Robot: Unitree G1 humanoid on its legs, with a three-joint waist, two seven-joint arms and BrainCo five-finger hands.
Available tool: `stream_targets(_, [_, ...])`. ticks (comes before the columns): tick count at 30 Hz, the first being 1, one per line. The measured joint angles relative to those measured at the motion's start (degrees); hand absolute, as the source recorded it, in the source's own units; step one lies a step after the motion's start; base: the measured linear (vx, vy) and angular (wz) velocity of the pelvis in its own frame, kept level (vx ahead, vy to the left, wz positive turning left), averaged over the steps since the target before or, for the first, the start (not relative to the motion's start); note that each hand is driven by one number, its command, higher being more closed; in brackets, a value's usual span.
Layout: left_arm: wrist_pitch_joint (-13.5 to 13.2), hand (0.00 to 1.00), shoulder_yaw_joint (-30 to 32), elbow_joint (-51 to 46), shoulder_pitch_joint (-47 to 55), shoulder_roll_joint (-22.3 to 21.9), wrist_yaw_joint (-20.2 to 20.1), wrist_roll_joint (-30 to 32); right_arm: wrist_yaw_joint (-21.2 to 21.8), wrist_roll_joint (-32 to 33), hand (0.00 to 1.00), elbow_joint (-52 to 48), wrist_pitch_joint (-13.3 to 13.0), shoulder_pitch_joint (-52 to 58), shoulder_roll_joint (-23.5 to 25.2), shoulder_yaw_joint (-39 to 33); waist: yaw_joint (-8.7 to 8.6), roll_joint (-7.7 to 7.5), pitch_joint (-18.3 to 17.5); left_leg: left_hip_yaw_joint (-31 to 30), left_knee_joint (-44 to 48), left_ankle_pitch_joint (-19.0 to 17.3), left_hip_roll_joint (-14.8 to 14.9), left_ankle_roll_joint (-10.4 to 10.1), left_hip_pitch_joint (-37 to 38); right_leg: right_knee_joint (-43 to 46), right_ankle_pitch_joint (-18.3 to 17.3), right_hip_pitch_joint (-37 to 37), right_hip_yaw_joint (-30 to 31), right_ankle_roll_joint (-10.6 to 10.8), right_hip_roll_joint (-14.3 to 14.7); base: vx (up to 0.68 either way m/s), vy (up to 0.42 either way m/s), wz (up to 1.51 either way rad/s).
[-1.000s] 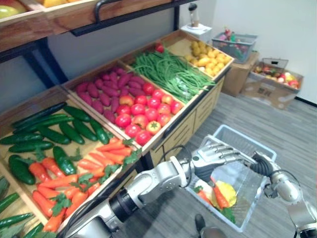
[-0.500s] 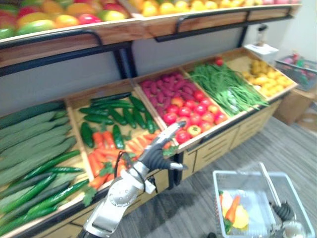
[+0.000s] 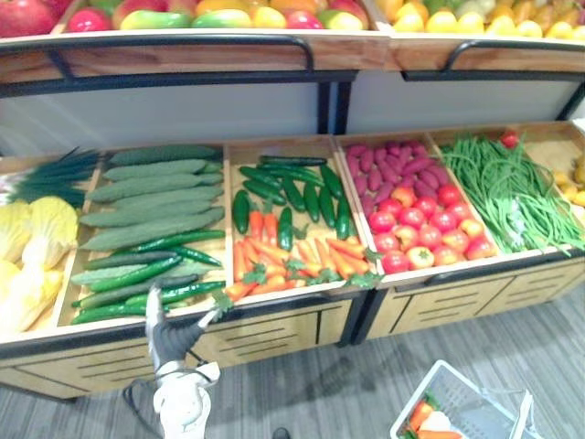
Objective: Pick vegetable in the basket
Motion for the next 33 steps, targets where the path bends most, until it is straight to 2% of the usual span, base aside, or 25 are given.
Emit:
stream_targets(2, [0.98, 0.00, 2.61, 3.61, 0.75, -1.57, 3.27, 0.63, -1.21, 1.43, 1.00, 0.29, -0.27, 0.37, 1.56, 0.07, 0.46, -0.60, -0.06, -1.14, -0.01, 0.17, -0.12, 0.11, 0.03, -0.11, -0.13, 1.01, -1.54, 0.07, -0.23, -0.01, 0.023, 0.33])
stream_targets(6, [3.30, 0.00, 7.32, 12.63, 0.67, -3.09, 6.97, 0.56, -2.22, 1.75, 1.00, -0.95, -1.37, 0.53, 3.02, 0.39, 1.33, -0.80, -0.04, -1.17, -0.02, 0.07, -0.18, 0.31, 0.08, -0.16, -0.35, 1.21, -1.99, 0.26, -0.37, 0.00, 0.007, 0.04])
stream_targets(11, [5.15, 0.00, 9.97, 26.84, 0.34, -3.28, 7.32, 0.50, -3.01, 1.69, 1.00, -2.31, -1.56, 0.43, 4.46, 0.63, 1.27, -0.61, 0.02, -1.19, -0.05, -0.02, -0.35, 0.39, 0.21, -0.37, -0.75, 1.40, -2.22, 0.28, -0.53, 0.00, 0.006, 0.01])
stream_targets(13, [5.54, 0.00, 11.07, 35.96, -0.12, -3.10, 7.21, -0.15, -3.39, 1.71, 1.00, -2.11, -1.56, 0.19, 4.78, 0.63, 1.19, -0.33, 0.22, -1.18, -0.06, -0.09, -0.42, 0.39, 0.18, -0.63, -0.78, 1.44, -2.18, 0.22, -0.52, 0.03, 0.008, -0.01])
stream_targets(15, [5.71, 0.00, 11.95, 43.10, -0.97, -3.02, 6.05, -1.00, -3.44, 1.75, 1.00, -1.79, -1.56, -0.05, 4.86, 0.62, 1.01, -0.27, 0.22, -1.22, -0.07, -0.21, -0.53, 0.36, 0.18, -1.06, -0.78, 1.58, -2.15, 0.22, -0.49, 0.04, 0.006, 0.00])
stream_targets(18, [7.85, 0.00, 12.66, 49.90, -1.69, -3.10, 2.98, -4.05, -3.44, 1.93, 1.00, -1.30, -1.55, -0.88, 4.86, 0.64, 0.06, -0.12, 0.29, -1.27, -0.07, -0.29, -0.66, 0.22, 0.04, -1.20, -0.79, 1.52, -2.07, 0.22, -0.51, 0.05, 0.005, 0.00])
stream_targets(19, [8.80, 0.00, 12.75, 50.75, -1.69, -2.29, 1.93, -4.66, -3.42, 1.87, 1.00, -0.70, -1.59, -1.19, 4.81, 1.04, -0.14, -0.14, 0.29, -1.27, -0.07, -0.36, -0.67, 0.09, 0.05, -1.16, -1.01, 1.51, -1.86, 0.46, -0.47, 0.07, -0.001, -0.02])
stream_targets(24, [10.04, 0.00, 10.43, 53.22, -2.37, -0.81, -0.74, -2.61, -3.32, 1.52, 1.00, 0.80, -1.62, -2.66, 4.60, 2.39, -0.23, 0.03, 0.35, -1.01, -0.07, -0.89, -0.76, -0.08, 0.36, -1.03, -1.07, 1.53, -1.16, 0.32, -0.23, 0.06, -0.008, -0.05])
stream_targets(30, [9.81, 0.00, 3.98, 54.41, -2.70, 1.40, -3.38, -2.17, -2.92, -0.37, 1.00, 2.44, -1.47, -4.98, 4.04, 2.95, -0.27, 0.16, 1.27, 1.16, 0.34, -2.13, -0.86, -0.48, 2.42, -0.11, -1.57, 1.66, 1.36, 0.29, -0.36, 0.06, 0.002, -0.20])
stream_targets(32, [9.69, 0.00, 0.98, 54.40, -3.81, 2.43, -4.48, -0.71, -2.77, -0.37, 1.00, 2.30, -1.56, -6.18, 3.45, 2.86, -0.61, 0.32, 3.88, 1.37, 7.95, -6.50, -0.02, -0.30, 0.81, 4.16, -3.38, 1.33, 2.00, -0.03, -1.71, 0.04, 0.024, -0.15])
stream_targets(33, [9.56, 0.00, -1.03, 54.44, -4.11, 2.86, -4.90, 0.64, -2.08, -0.32, 1.00, 1.66, -1.57, -6.52, 2.71, 2.76, -0.59, 0.25, 5.31, 2.07, 15.44, -10.61, 1.73, -0.09, -1.57, 7.53, -4.09, 0.00, 3.44, -0.24, -2.33, -0.01, 0.066, -0.35])
